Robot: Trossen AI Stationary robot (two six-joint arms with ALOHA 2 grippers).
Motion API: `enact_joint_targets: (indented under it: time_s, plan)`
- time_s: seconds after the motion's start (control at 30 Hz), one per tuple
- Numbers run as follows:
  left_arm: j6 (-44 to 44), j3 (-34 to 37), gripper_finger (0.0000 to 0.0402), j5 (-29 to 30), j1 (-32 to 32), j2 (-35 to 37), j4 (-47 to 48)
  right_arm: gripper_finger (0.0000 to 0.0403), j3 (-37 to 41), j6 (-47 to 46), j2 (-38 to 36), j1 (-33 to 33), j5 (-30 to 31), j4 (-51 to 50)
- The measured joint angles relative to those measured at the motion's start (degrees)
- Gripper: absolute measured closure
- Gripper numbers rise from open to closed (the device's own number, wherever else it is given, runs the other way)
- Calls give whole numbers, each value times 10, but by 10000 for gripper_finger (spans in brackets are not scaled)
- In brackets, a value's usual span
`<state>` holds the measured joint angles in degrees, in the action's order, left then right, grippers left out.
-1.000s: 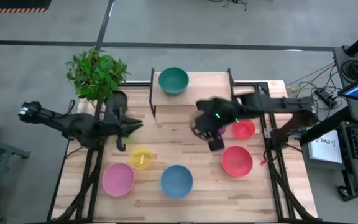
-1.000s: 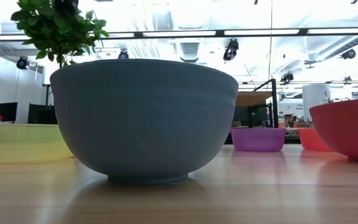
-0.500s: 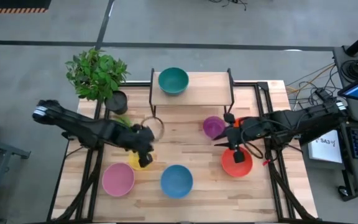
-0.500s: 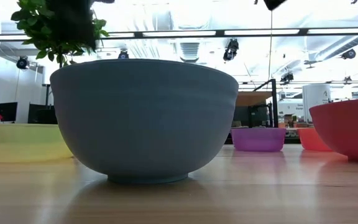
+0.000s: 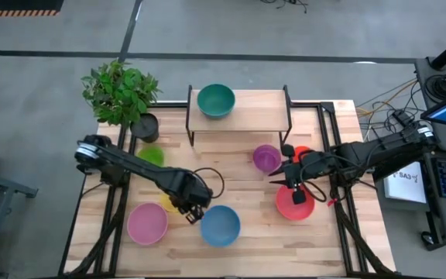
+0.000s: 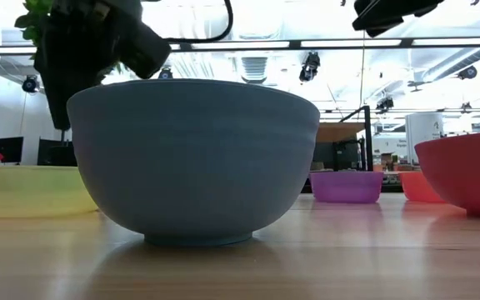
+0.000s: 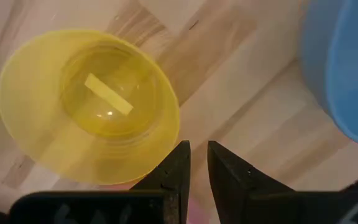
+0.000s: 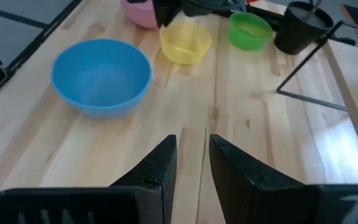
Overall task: Place and stack bowls onto a shelf
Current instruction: Put the small yellow bowl on the shelf
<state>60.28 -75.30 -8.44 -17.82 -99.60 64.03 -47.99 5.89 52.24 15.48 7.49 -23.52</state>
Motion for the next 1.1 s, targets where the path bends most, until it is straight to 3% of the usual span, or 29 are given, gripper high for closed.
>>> enact_joint_targets:
  time_s: [0.2,0.47,0.57,0.73,1.1]
  plan:
    - [28,6,351,33,0,-1,0,319,0,8,-1,12,0,-1]
    - [41,23,266,75,-2,0,-6,319,0,7,-1,12,-1,-2]
    - [40,40,252,80,-2,-1,-35,319,0,1,-1,15,-7,-2]
    - [40,81,258,80,-3,-3,-104,319,1,1,-1,35,-16,-2]
    - [47,114,297,94,-3,-3,-132,319,1,-10,-1,54,-15,-2]
